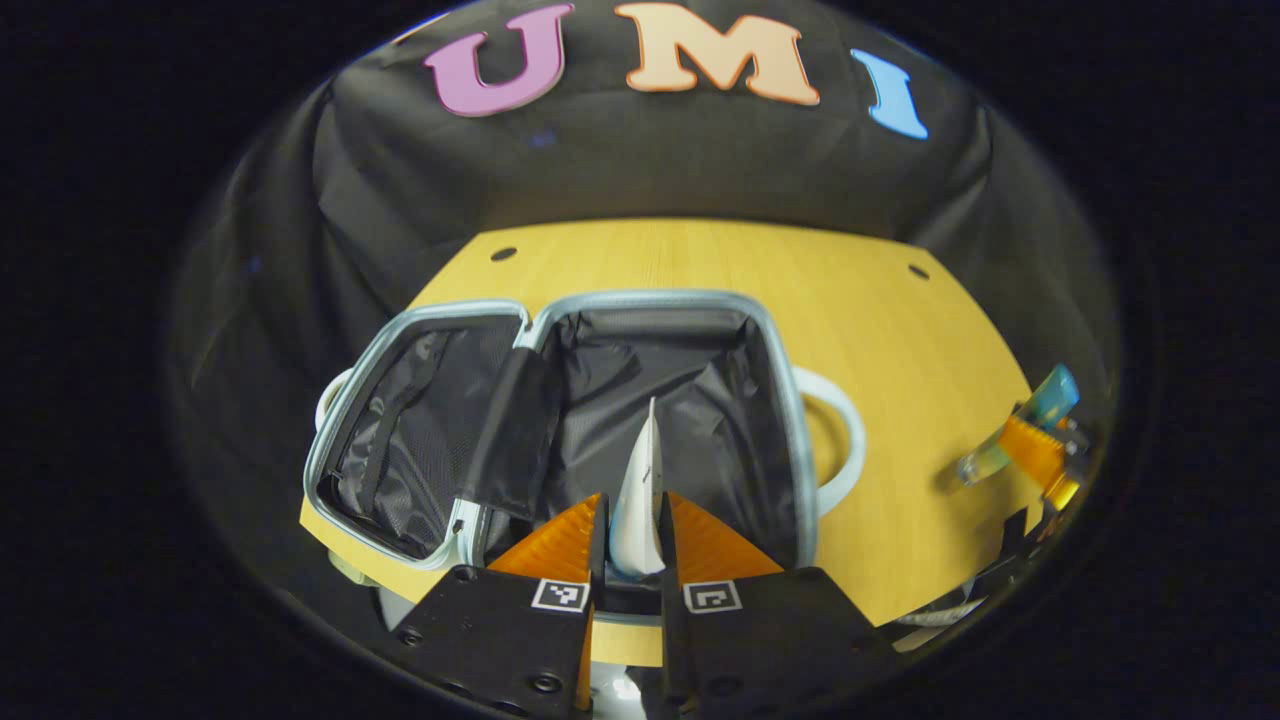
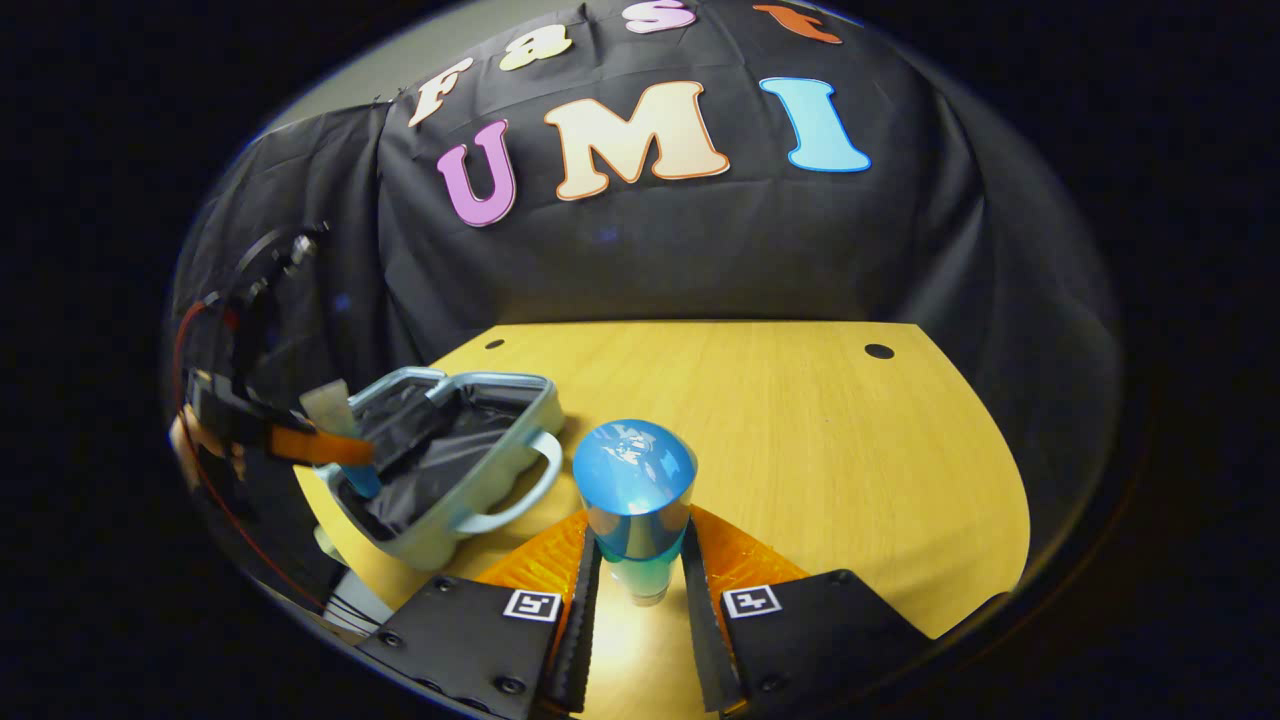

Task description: First open the suitcase, pack the skin care products into it, and then close the suitcase.

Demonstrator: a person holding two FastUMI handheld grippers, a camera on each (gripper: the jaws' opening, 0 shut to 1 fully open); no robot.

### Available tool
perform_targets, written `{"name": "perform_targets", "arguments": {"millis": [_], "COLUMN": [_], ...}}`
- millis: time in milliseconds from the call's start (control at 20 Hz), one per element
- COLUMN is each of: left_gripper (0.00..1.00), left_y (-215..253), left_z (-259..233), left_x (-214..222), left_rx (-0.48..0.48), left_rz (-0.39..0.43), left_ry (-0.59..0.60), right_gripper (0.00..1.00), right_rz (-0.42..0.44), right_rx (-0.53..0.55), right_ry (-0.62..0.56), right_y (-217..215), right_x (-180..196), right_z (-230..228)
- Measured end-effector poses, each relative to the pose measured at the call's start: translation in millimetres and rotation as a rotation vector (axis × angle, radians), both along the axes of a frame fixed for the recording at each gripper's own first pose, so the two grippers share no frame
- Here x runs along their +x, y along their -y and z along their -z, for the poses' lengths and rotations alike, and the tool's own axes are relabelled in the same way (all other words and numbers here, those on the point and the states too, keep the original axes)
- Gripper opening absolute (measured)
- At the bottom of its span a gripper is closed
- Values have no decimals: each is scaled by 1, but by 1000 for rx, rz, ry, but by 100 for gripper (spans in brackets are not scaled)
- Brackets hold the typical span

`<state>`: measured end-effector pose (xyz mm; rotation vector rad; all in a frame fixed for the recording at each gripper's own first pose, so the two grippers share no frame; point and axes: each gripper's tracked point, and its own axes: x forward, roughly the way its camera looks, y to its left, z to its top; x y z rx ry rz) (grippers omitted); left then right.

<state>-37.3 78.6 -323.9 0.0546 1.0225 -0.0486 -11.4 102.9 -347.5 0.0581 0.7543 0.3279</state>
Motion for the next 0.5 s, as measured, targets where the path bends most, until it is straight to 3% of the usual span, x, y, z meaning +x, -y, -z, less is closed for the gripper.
{"name": "perform_targets", "arguments": {"millis": [300, 500], "left_gripper": [20, 20], "left_y": [-10, -10], "left_z": [52, 56], "left_x": [1, 20], "left_rx": [-71, -105], "left_rz": [24, 61], "left_ry": [-158, -140], "right_gripper": [44, 44], "right_rz": [-46, -65], "right_rx": [71, 132], "right_ry": [-62, -138], "right_y": [-67, -109], "right_x": [-9, -15], "right_z": [-30, -39]}}
